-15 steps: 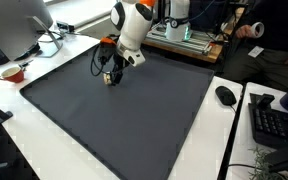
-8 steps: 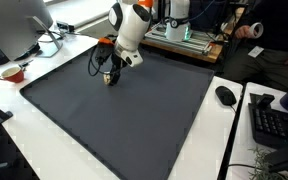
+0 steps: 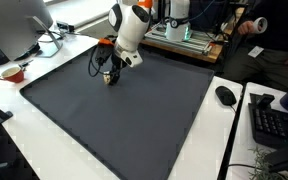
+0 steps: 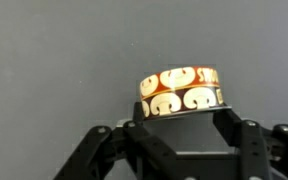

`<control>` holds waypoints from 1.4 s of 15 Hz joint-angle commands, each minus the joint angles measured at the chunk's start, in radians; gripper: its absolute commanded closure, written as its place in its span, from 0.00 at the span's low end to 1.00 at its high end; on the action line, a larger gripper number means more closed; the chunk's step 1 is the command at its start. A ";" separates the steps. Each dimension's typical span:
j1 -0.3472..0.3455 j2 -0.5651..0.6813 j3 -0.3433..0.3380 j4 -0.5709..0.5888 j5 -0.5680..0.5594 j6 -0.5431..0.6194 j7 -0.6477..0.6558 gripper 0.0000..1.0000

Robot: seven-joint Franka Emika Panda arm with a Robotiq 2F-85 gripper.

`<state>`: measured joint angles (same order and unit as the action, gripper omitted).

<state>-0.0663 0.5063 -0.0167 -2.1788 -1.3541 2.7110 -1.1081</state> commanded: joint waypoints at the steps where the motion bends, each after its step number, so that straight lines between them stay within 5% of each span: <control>1: -0.013 -0.024 0.009 -0.018 -0.003 0.012 -0.017 0.54; 11: -0.004 -0.128 0.017 -0.079 0.011 -0.005 -0.020 0.54; 12: 0.000 -0.093 0.015 -0.048 0.004 -0.003 -0.004 0.29; 21: 0.000 -0.102 0.015 -0.057 0.004 -0.003 -0.004 0.29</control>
<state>-0.0628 0.4052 -0.0064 -2.2363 -1.3533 2.7107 -1.1081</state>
